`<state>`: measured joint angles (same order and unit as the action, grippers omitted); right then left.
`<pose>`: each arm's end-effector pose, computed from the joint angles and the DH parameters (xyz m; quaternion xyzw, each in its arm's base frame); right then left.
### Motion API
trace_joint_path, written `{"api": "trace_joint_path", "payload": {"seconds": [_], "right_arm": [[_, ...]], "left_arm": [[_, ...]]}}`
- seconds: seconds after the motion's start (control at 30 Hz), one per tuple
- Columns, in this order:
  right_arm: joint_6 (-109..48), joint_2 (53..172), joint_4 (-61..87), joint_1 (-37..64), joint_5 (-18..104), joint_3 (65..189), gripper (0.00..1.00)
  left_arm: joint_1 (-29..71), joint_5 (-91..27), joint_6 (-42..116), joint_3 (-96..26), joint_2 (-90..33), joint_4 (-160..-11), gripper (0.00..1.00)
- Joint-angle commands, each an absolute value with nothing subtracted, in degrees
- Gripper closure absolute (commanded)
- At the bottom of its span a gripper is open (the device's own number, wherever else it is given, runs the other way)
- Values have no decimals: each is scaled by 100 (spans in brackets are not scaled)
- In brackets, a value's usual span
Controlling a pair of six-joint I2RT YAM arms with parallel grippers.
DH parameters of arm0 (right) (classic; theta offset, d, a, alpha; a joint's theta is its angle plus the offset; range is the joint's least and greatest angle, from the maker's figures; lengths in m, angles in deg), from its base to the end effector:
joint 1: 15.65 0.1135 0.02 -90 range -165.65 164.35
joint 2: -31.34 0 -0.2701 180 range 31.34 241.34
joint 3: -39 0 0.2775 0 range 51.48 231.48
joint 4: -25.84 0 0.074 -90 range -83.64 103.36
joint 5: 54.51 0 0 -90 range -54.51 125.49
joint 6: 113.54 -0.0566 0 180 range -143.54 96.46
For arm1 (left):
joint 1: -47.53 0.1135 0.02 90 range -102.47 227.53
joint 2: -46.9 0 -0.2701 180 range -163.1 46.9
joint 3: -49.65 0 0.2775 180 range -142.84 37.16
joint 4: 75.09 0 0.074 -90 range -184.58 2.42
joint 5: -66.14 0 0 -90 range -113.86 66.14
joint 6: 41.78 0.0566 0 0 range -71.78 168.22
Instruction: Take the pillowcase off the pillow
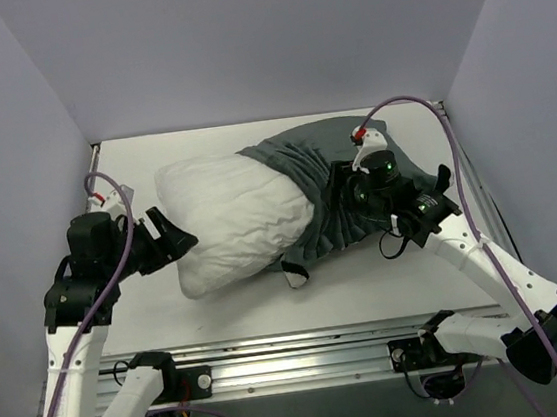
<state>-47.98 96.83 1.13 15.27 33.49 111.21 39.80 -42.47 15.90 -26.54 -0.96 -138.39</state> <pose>0.2650 0.1564 0.3514 -0.0355 0.8081 0.2605 0.5271 0.1835 -0.0431 0.3723 -0.1134 0.8711 -0.2908 0.3792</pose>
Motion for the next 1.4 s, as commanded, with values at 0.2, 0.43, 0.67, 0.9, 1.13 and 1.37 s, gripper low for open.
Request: {"api": "trace_joint_path", "payload": {"seconds": [0.2,0.43,0.67,0.9,1.13,1.37], "right_arm": [[-3954,9655,-35,1520,3892,12003,21],[-4050,9813,281,1608,4024,11872,18],[-3892,10191,334,1714,3673,12091,16],[-3682,10683,475,1950,3306,12311,16],[-3295,11403,492,2188,2909,12881,15],[-3075,12387,326,2679,2611,13357,12]], "left_arm": [[4050,-4143,2844,-3349,16,-13849,6],[3077,-3447,2906,-3762,-1487,-12248,6],[1976,-2283,3607,-4738,-3534,-11852,6],[1554,-2350,3206,-3732,-4345,-11747,6],[1396,-2702,2045,-1762,-4170,-10482,22],[1352,-2606,1825,-1364,-3889,-10138,87]]}}
